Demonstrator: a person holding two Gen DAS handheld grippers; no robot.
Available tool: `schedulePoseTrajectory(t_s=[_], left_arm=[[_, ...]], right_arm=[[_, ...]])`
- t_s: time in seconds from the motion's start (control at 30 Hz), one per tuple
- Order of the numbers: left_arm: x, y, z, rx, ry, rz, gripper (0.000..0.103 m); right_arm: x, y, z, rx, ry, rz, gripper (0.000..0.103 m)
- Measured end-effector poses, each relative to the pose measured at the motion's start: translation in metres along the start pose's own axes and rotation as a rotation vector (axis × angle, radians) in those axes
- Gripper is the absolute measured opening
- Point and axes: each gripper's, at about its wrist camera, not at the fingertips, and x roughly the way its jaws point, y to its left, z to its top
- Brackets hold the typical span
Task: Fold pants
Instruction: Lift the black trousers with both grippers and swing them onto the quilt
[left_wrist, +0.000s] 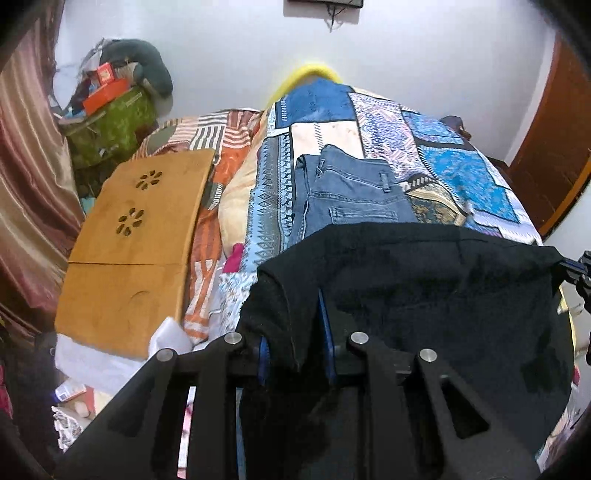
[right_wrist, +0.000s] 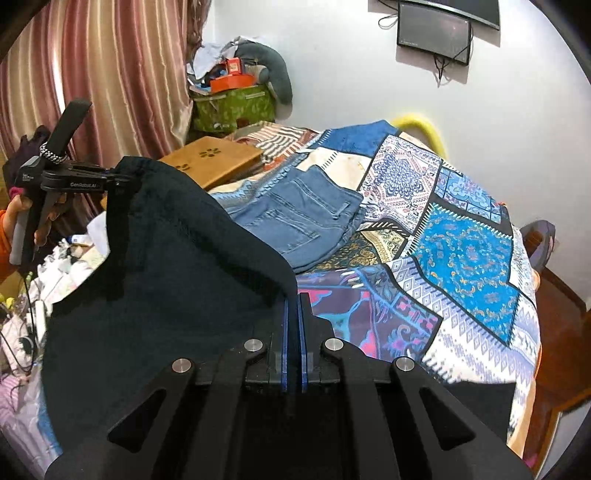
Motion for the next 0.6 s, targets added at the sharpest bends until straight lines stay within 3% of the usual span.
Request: schedulePoseTrajectory(t_s=[0.23,0.6], left_arm=[[-0.049,0.0,-0.05,0.043,-0.029,0.023,0.023],[-0.072,0.0,-0.14,0.069,-0.002,0.091,0.023]], right_arm=[[-0.036,0.031,-0.025,-0.007,-0.016,0.026,0.004],[-0.058,0.092,-0.09,-0.007,0.007,0.077,0.004]])
